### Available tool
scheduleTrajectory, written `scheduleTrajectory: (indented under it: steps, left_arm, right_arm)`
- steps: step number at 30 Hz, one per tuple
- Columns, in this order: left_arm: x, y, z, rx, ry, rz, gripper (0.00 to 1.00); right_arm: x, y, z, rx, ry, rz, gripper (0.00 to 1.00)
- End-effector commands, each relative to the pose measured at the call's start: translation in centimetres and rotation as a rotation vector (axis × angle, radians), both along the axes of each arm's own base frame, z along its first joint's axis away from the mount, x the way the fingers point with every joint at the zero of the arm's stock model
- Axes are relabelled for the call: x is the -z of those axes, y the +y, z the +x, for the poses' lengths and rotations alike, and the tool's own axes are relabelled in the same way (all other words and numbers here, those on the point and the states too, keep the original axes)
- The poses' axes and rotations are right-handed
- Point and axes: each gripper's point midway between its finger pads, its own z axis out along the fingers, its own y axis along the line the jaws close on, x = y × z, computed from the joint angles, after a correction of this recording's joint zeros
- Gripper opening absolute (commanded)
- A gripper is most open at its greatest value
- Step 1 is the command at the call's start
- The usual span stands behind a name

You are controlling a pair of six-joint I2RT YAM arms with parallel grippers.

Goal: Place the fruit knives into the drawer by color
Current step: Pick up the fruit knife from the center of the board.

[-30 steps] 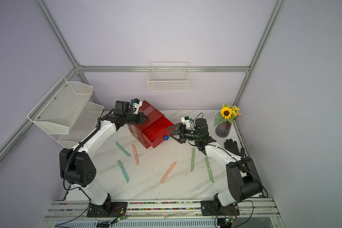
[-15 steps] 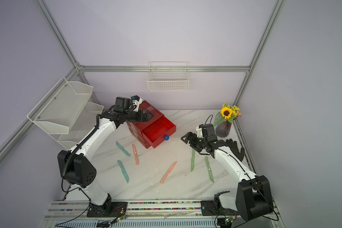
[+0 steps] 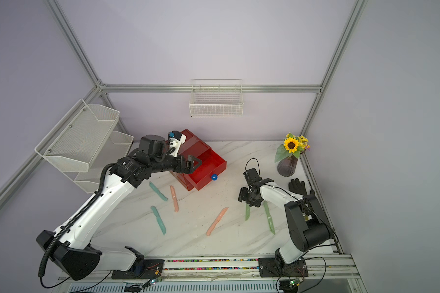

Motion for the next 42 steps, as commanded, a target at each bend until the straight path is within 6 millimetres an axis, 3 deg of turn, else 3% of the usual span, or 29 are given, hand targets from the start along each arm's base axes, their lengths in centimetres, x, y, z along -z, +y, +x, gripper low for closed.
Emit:
scheduleTrajectory:
  steps: [1,7,12,22,33,38,42]
  left_arm:
    - [0.0,-0.1,-0.7,0.008,0.0,-0.012,1.0]
    - [0.1,-0.4,-0.5,0.016,-0.007,-0.017,1.0]
    - [0.3,-0.5,-0.2,0.02,-0.012,-0.017,1.0]
    - [1.0,-0.6,-0.1,0.022,-0.012,-0.009,1.0]
    - [1.6,-0.8,0.0,0.026,-0.009,-0.019,1.0]
    - [1.7,-0.4,-0.3,0.017,-0.012,-0.016,1.0]
    - [1.7,-0.1,-0.5,0.012,-0.016,-0.013,1.0]
  right_arm:
    - [0.9,-1.3,0.4,0.016,0.001,-0.094,0.63]
    - [2.3,-1.4,1.0,0.008,0.022,-0.124,0.57]
    - [2.9,-1.4,0.8,-0.011,0.046,-0.131,0.35]
    - [2.4,-0.6,-1.4,-0.102,0.089,-0.15,0.39]
    - [3.9,-0.9,-2.1,-0.123,0.158,-0.261,0.36]
    - [4.4,-0.8,-2.7,-0.124,0.181,-0.242,0.29]
    - [4.9,-0.6,-3.6,-0.124,0.197,-0.217,0.12]
